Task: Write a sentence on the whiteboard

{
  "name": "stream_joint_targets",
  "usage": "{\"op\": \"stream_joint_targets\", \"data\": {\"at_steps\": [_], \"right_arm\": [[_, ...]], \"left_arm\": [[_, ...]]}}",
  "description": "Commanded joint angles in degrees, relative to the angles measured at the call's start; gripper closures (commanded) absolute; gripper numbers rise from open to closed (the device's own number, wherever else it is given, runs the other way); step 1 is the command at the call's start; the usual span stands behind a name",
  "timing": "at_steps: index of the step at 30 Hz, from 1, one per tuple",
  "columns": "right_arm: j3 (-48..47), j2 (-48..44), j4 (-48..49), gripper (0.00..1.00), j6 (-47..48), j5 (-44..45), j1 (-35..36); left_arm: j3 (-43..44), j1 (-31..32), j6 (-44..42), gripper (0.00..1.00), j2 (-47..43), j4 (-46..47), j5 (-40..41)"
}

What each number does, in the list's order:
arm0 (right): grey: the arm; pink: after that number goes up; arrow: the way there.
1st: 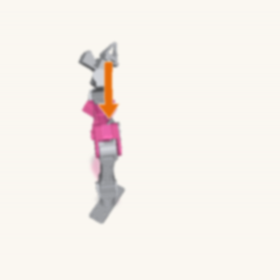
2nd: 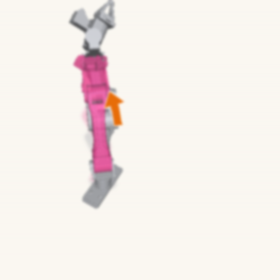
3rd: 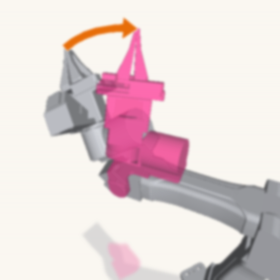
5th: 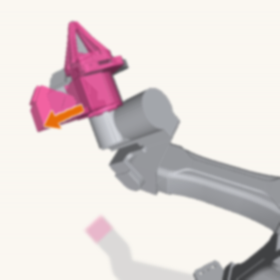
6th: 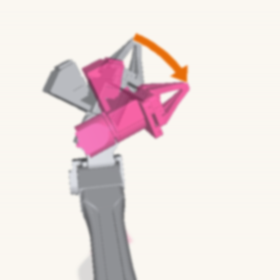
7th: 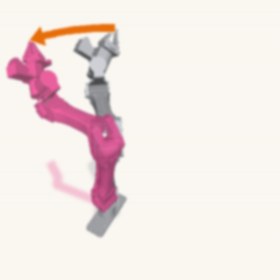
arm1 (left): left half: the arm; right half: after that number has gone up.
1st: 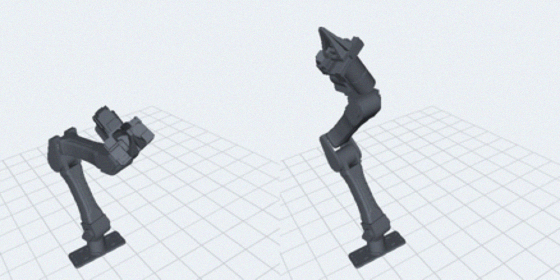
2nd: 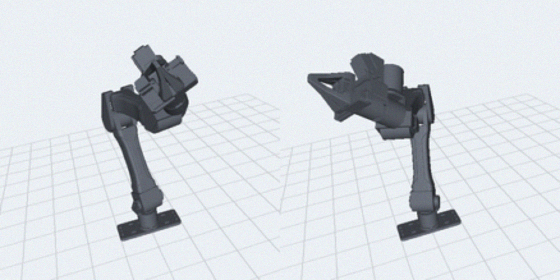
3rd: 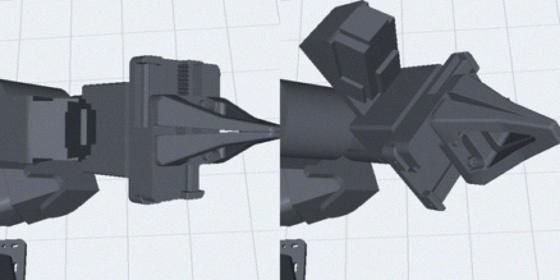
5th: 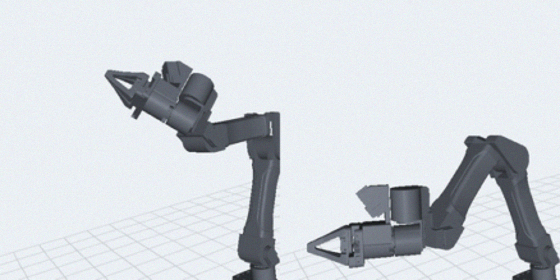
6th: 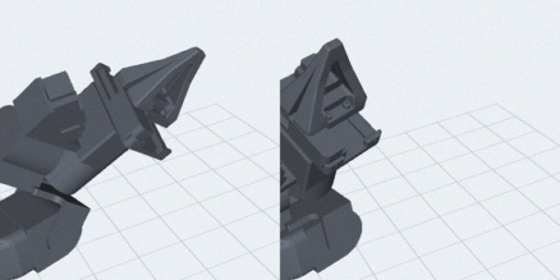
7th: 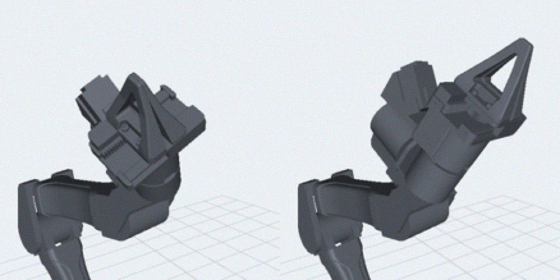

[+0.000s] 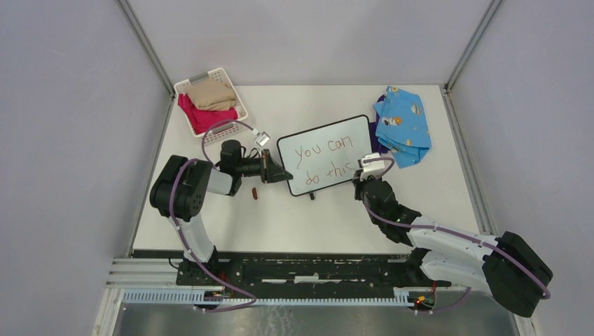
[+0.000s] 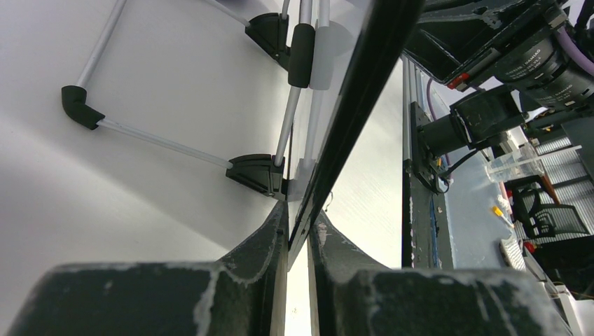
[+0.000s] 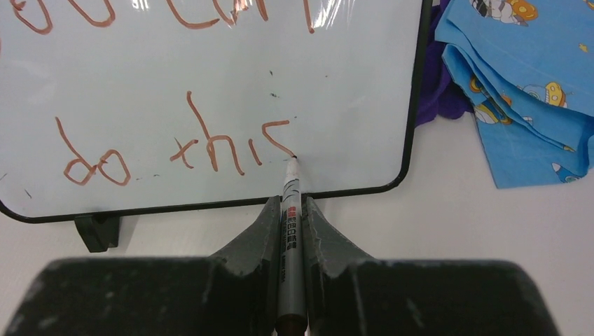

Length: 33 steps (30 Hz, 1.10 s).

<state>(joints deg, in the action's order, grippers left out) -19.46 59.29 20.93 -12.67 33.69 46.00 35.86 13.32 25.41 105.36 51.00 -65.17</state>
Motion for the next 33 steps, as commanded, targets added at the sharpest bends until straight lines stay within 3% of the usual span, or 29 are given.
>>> {"op": "stream_joint_targets", "data": {"at_steps": [1, 24, 33], "right_arm": [[-1.04, 0.89, -2.3, 1.0, -1.32, 3.24, -0.56], [2.11, -1.07, 5.25, 1.0, -1.22, -9.02, -0.64], [1.47, -9.9, -1.86, 1.0, -0.98, -8.15, -0.63]], "left_arm": [[-0.29, 0.39, -3.12, 0.98, 1.06, -7.23, 3.39], [-0.05, 0.39, -3.5, 0.98, 1.06, -8.08, 3.51], [0.61, 0.39, -4.02, 0.98, 0.94, -9.69, 3.75]]}}
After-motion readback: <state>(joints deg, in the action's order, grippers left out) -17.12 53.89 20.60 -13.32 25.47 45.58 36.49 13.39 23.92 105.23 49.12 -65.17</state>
